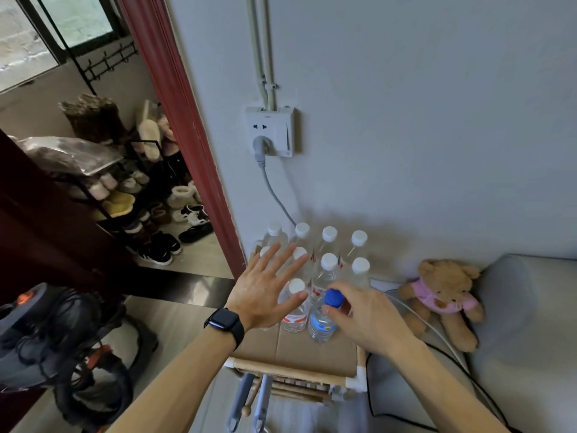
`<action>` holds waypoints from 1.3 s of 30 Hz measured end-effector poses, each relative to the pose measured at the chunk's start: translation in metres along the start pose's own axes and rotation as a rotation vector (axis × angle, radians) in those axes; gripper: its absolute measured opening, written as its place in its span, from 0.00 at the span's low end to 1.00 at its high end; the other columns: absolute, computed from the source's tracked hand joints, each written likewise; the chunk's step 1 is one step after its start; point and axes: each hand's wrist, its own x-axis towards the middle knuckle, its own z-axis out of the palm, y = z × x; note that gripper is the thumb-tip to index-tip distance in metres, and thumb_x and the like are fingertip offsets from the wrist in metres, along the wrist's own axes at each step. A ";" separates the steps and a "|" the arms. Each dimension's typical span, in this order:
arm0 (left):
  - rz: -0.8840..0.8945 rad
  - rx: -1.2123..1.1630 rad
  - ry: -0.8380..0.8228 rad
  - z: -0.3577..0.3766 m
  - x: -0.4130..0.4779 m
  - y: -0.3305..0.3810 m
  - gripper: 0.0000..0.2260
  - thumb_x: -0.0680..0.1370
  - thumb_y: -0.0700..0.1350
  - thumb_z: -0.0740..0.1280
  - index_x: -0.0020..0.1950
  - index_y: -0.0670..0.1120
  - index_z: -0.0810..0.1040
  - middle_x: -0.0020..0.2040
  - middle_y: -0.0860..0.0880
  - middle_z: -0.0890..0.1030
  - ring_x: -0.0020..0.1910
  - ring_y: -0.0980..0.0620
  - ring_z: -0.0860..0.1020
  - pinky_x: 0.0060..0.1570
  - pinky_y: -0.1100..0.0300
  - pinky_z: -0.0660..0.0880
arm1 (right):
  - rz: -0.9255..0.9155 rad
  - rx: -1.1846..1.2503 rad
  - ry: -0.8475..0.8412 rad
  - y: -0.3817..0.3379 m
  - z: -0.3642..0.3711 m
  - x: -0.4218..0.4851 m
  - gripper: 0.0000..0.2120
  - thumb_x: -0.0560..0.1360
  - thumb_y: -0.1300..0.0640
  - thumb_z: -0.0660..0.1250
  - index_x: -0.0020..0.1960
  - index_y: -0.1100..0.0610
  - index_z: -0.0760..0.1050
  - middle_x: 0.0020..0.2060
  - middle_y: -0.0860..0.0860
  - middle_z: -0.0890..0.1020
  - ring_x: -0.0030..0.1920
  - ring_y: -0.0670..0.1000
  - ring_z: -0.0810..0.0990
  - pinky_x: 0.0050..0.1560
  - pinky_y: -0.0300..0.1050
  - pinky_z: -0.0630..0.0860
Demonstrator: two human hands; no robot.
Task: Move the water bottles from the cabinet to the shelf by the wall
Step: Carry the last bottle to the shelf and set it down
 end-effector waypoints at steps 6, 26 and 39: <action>-0.023 0.022 -0.005 0.000 -0.001 0.002 0.30 0.78 0.69 0.42 0.79 0.63 0.44 0.81 0.56 0.47 0.80 0.50 0.43 0.76 0.42 0.52 | -0.010 -0.010 0.039 -0.011 0.001 0.008 0.12 0.79 0.43 0.62 0.59 0.46 0.69 0.41 0.45 0.79 0.41 0.51 0.76 0.40 0.47 0.71; -0.010 0.076 -0.012 -0.003 0.001 0.004 0.29 0.80 0.66 0.45 0.80 0.62 0.44 0.81 0.55 0.46 0.80 0.49 0.43 0.77 0.44 0.50 | -0.001 -0.072 -0.064 -0.007 -0.010 0.017 0.12 0.76 0.38 0.63 0.52 0.45 0.68 0.38 0.45 0.78 0.40 0.47 0.77 0.40 0.46 0.75; 0.002 0.099 -0.002 -0.004 0.001 0.004 0.29 0.80 0.65 0.48 0.80 0.61 0.44 0.81 0.54 0.46 0.80 0.49 0.44 0.77 0.47 0.49 | -0.058 -0.072 -0.092 -0.012 -0.007 0.011 0.10 0.79 0.44 0.62 0.55 0.48 0.67 0.47 0.46 0.74 0.44 0.50 0.72 0.43 0.46 0.68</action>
